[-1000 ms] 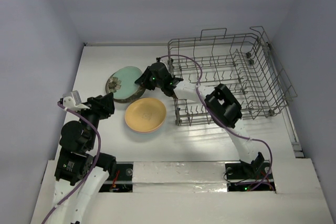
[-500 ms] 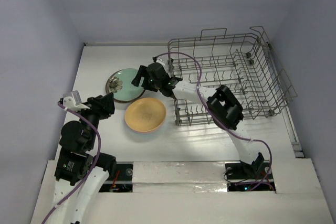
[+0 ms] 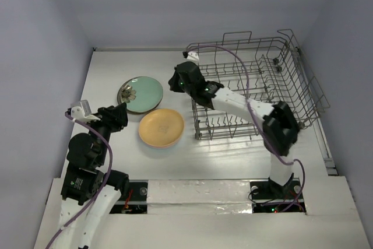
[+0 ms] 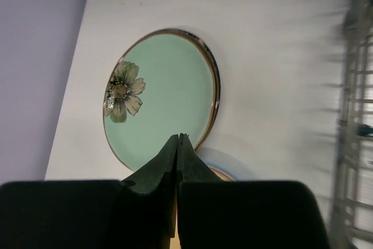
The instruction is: Unload the plates from the dish rack
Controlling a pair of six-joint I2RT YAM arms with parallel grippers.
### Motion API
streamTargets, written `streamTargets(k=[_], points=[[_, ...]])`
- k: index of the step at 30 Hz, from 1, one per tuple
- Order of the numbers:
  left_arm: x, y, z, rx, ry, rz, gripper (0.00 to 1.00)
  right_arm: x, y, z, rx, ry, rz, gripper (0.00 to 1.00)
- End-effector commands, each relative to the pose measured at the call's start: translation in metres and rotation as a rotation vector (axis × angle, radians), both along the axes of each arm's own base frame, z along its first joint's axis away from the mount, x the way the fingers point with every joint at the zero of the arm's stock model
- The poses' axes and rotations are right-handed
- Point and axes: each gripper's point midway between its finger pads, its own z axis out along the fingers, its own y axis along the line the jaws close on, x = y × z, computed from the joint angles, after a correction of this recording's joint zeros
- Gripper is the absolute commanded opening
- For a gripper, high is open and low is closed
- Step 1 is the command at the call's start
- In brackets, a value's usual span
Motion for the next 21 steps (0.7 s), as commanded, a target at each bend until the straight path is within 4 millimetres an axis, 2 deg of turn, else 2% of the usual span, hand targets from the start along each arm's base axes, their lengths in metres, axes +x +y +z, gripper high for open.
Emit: streamTargets(k=[1, 2, 3, 4, 5, 6, 7, 8, 9, 10, 11, 12, 13, 14, 16, 18, 19, 21], points=[[0.006, -0.003, 0.01, 0.004, -0.029, -0.012, 0.49, -0.018, -0.032, 0.1, 0.117, -0.228, -0.018, 0.0], [0.006, -0.003, 0.009, 0.008, -0.028, -0.013, 0.5, -0.025, -0.043, 0.114, 0.127, -0.257, -0.028, 0.0], [0.007, -0.004, 0.008, 0.009, -0.024, -0.015, 0.5, -0.038, -0.067, 0.155, 0.163, -0.338, -0.049, 0.0], [0.007, -0.005, 0.008, 0.01, -0.022, -0.018, 0.54, -0.046, -0.081, 0.169, 0.17, -0.37, -0.063, 0.0], [0.007, -0.005, 0.007, 0.012, -0.019, -0.021, 0.55, -0.055, -0.095, 0.159, 0.142, -0.372, -0.073, 0.03], [0.008, -0.006, 0.007, 0.017, -0.018, -0.027, 0.57, -0.063, -0.11, 0.168, 0.134, -0.404, -0.084, 0.07], [0.008, -0.007, 0.007, 0.017, -0.018, -0.028, 0.61, -0.081, -0.14, 0.199, 0.178, -0.462, -0.124, 0.12], [0.007, -0.008, 0.007, 0.021, -0.019, -0.037, 0.63, -0.091, -0.156, 0.206, 0.183, -0.482, -0.145, 0.28], [0.007, -0.008, 0.007, 0.023, -0.021, -0.039, 0.64, -0.098, -0.17, 0.19, 0.149, -0.475, -0.158, 0.35], [0.007, -0.008, 0.007, 0.025, -0.021, -0.04, 0.66, -0.106, -0.189, 0.192, 0.15, -0.486, -0.201, 0.43], [0.008, -0.009, 0.008, 0.026, -0.023, -0.046, 0.67, -0.126, -0.219, 0.215, 0.21, -0.533, -0.237, 0.64], [0.007, -0.01, 0.008, 0.027, -0.024, -0.049, 0.67, -0.133, -0.23, 0.196, 0.182, -0.514, -0.251, 0.72], [0.008, -0.008, 0.008, 0.033, -0.026, -0.043, 0.68, -0.139, -0.248, 0.195, 0.188, -0.519, -0.297, 0.79], [0.008, -0.009, 0.009, 0.036, -0.03, -0.047, 0.68, -0.156, -0.271, 0.208, 0.24, -0.55, -0.325, 0.87], [0.009, -0.009, 0.008, 0.041, -0.027, -0.049, 0.68, -0.164, -0.289, 0.189, 0.221, -0.532, -0.359, 0.89], [0.009, -0.01, 0.01, 0.047, -0.031, -0.054, 0.68, -0.179, -0.31, 0.191, 0.267, -0.556, -0.391, 0.89], [0.01, -0.012, 0.011, 0.053, -0.038, -0.061, 0.68, -0.179, -0.315, 0.177, 0.25, -0.546, -0.411, 0.89], [0.009, -0.012, 0.013, 0.056, -0.047, -0.064, 0.68, -0.186, -0.328, 0.171, 0.269, -0.558, -0.435, 0.89]])
